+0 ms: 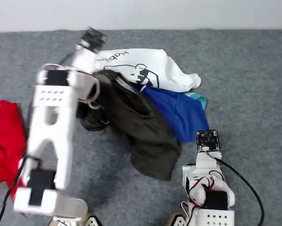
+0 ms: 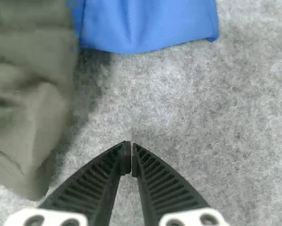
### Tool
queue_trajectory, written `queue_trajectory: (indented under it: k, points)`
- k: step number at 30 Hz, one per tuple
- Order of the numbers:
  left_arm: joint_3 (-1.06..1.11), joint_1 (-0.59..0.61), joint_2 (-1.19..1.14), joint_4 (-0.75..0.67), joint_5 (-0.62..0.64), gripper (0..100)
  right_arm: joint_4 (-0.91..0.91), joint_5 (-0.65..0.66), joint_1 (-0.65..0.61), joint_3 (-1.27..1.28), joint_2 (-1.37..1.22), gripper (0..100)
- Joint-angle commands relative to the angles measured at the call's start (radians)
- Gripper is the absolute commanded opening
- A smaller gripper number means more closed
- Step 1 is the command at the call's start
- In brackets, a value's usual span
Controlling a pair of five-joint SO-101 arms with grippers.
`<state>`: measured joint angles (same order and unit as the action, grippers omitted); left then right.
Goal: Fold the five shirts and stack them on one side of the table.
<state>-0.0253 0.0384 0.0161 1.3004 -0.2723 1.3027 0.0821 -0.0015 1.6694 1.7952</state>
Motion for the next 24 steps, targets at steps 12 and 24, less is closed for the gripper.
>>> queue_trajectory:
  k: [12, 24]
  points:
    - [-0.214, 0.647, 0.388, -0.207, 0.008, 1, 0.002, 0.011, 0.001, 0.014, 0.008, 0.9]
    - [-0.202, 0.887, 0.219, -0.163, -0.236, 2, 0.002, 0.011, 0.001, 0.014, 0.008, 0.9]
